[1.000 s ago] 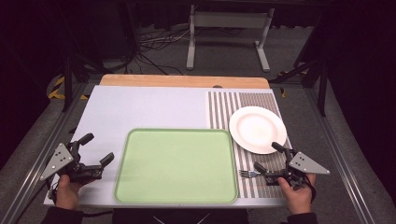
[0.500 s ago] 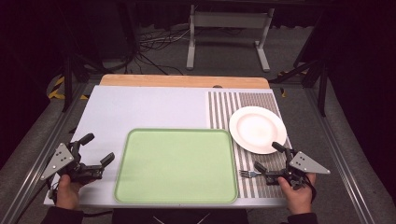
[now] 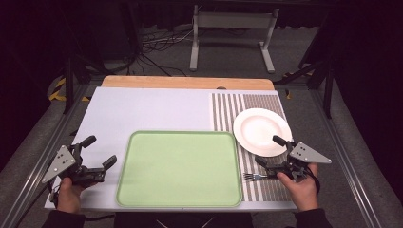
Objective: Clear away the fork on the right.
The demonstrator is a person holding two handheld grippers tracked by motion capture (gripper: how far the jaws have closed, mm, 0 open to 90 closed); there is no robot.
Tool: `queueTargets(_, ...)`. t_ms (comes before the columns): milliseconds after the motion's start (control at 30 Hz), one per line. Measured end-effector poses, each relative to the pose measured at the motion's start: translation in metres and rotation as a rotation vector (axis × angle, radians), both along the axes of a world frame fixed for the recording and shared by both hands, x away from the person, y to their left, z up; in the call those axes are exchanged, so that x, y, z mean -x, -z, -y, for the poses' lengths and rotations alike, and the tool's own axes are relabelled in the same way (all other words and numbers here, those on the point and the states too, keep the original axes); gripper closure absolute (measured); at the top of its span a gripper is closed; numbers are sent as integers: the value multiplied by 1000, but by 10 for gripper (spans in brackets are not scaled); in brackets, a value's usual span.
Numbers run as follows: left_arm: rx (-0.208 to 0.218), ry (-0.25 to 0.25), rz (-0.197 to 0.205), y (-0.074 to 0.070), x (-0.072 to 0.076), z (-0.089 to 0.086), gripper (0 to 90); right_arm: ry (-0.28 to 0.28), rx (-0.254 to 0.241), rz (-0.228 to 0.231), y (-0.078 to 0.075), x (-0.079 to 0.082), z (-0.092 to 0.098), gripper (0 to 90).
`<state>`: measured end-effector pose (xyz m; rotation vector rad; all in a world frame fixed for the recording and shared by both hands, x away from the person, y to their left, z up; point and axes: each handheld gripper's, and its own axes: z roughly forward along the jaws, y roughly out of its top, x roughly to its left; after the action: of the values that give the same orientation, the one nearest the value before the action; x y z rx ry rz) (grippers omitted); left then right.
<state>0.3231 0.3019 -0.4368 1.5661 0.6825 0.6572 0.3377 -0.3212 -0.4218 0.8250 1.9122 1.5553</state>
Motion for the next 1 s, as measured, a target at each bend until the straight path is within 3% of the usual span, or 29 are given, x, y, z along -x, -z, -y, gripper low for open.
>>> queueTargets(67, 1, 0, -1, 0, 0, 0, 0, -5, -3, -25, -4, -3, -2, 11)
queueTargets(233, -2, 4, -1, 0, 0, 1, 1, -25, 43, -70, -11, -5, -2, 15)
queueTargets(300, -1, 2, 0, 0, 0, 1, 0, -47, 120, -97, -18, -7, 0, 25)
queueTargets(367, -2, 2, -2, 0, 0, 1, 1, -52, 139, -107, -19, -7, 0, 34)
queueTargets(567, -11, 7, -4, 1, 0, 3, 1, -105, 297, -150, -33, -10, -3, 33)
queueTargets(833, -11, 4, 0, 0, -1, 2, 1, -162, 457, -214, -42, -14, -8, 42)
queueTargets(1000, -10, 5, -3, 1, -1, 2, 0, -192, 531, -252, -44, -17, -11, 59)
